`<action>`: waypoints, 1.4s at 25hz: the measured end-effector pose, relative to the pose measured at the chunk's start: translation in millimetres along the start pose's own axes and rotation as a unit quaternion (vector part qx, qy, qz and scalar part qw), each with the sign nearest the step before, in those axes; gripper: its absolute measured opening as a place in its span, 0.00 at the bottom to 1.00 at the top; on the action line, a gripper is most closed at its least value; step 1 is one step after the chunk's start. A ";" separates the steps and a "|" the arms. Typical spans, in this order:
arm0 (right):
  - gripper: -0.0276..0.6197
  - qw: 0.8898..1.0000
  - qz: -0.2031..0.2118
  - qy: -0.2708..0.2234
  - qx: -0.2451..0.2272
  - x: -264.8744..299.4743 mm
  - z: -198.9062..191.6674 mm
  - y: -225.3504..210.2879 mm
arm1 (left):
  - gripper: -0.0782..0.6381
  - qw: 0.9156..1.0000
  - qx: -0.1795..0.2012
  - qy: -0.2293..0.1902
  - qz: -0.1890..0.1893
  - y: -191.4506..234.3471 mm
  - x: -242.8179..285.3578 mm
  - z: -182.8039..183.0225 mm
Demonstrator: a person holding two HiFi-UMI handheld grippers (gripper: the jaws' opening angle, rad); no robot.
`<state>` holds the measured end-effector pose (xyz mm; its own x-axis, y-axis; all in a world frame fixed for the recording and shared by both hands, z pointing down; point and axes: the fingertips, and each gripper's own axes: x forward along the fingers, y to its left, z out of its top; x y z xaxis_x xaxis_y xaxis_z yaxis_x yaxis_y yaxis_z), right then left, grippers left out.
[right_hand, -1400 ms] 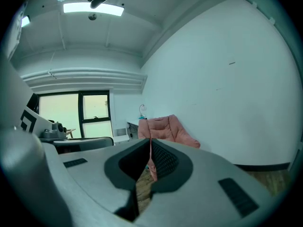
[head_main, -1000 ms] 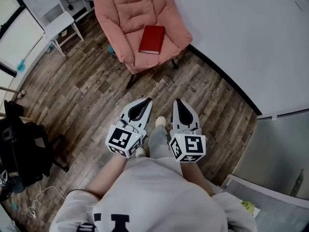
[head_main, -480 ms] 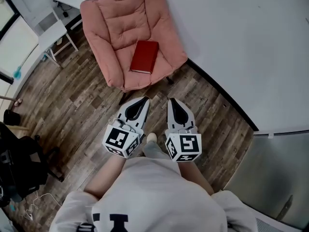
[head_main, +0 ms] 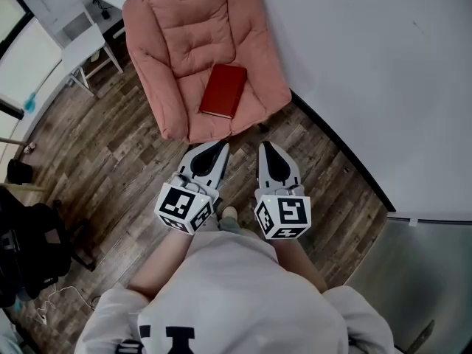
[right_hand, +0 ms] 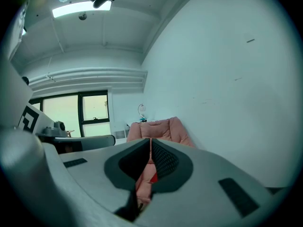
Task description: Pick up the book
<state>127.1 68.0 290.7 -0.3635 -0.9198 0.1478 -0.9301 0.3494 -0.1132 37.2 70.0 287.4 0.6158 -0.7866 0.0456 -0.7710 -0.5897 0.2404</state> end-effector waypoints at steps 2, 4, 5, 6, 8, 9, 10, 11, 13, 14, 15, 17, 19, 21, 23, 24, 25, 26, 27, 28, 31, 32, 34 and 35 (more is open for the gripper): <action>0.09 1.000 0.007 -0.001 -0.004 7.6 3.7 1.1 | 0.12 1.000 0.000 0.000 0.004 6.0 4.7 1.9; 0.09 1.000 0.011 -0.001 -0.006 13.9 6.4 -0.1 | 0.12 1.000 0.002 -0.001 0.008 10.1 9.5 3.7; 0.09 1.000 0.013 -0.001 -0.007 17.2 7.6 -1.3 | 0.12 1.000 0.002 -0.002 0.011 12.5 12.1 4.7; 0.09 1.000 0.015 -0.001 -0.009 20.4 8.2 -2.6 | 0.12 1.000 0.003 -0.003 0.015 15.3 14.3 5.5; 0.09 1.000 0.020 0.001 -0.009 26.4 6.7 -4.5 | 0.12 1.000 0.002 -0.004 0.025 22.3 16.9 5.4; 0.09 1.000 0.023 0.004 -0.007 29.4 4.6 -5.1 | 0.12 1.000 0.000 -0.003 0.031 26.1 17.5 4.4; 0.09 1.000 0.025 0.007 -0.004 32.6 2.0 -5.4 | 0.12 0.999 -0.002 -0.002 0.037 29.8 17.9 2.9; 0.09 1.000 0.028 0.010 -0.002 36.2 -0.7 -5.4 | 0.12 0.999 -0.004 0.001 0.041 33.3 18.2 1.4; 0.09 0.999 0.033 0.017 0.001 44.3 -5.1 -3.8 | 0.12 0.999 -0.004 0.006 0.048 39.9 18.8 -0.6; 0.09 0.999 0.036 0.020 0.001 48.7 -6.6 -2.3 | 0.12 0.999 -0.004 0.007 0.050 43.6 18.9 -1.4; 0.09 0.999 0.039 0.021 0.000 53.4 -7.7 -0.6 | 0.12 0.999 -0.005 0.007 0.052 47.9 19.4 -2.5; 0.09 0.999 0.043 0.022 -0.002 64.7 -8.8 1.4 | 0.12 0.998 -0.006 0.009 0.055 58.7 23.3 -6.0; 0.09 0.999 0.044 0.023 -0.007 78.9 -8.9 -0.8 | 0.12 0.998 -0.008 0.011 0.058 71.4 32.5 -8.6; 0.09 0.999 0.041 0.025 -0.010 96.5 -8.4 -7.3 | 0.12 0.998 -0.008 0.011 0.056 83.8 46.9 -7.6; 0.09 0.999 0.035 0.025 -0.011 117.7 -4.8 -15.5 | 0.12 0.999 -0.005 0.009 0.050 96.0 64.8 -2.2; 0.09 0.999 0.034 0.024 -0.011 129.5 -2.0 -18.7 | 0.12 0.999 -0.003 0.007 0.047 102.9 74.0 1.7; 0.09 0.999 0.032 0.022 -0.012 141.7 0.8 -21.0 | 0.12 0.999 0.000 0.006 0.045 110.5 82.9 5.6; 0.09 0.999 0.031 0.021 -0.012 154.4 3.3 -22.8 | 0.12 0.999 0.001 0.005 0.043 119.0 92.0 9.3; 0.09 0.999 0.030 0.021 -0.012 167.6 5.7 -24.5 | 0.12 0.999 0.003 0.005 0.040 128.3 101.5 12.8; 0.09 0.999 0.029 0.021 -0.010 181.2 8.1 -26.4 | 0.12 0.999 0.004 0.007 0.038 138.1 111.5 16.2; 0.09 0.999 0.027 0.023 -0.006 219.5 16.2 -31.1 | 0.12 0.999 0.007 0.014 0.032 165.5 139.4 27.2; 0.09 0.999 0.026 0.024 -0.004 231.6 19.0 -32.5 | 0.12 0.999 0.008 0.016 0.029 173.6 147.5 30.7; 0.09 0.999 0.024 0.024 -0.001 254.3 24.2 -33.8 | 0.12 0.999 0.009 0.020 0.024 189.3 161.3 36.0; 0.09 0.999 0.023 0.024 -0.001 264.1 26.5 -33.6 | 0.12 0.999 0.009 0.022 0.022 196.7 167.0 38.1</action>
<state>63.7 -191.4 307.5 -0.4080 -0.8932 0.1891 -0.9124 0.3916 -0.1192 -17.8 -184.3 305.3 0.5874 -0.8034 0.0978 -0.8000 -0.5581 0.2201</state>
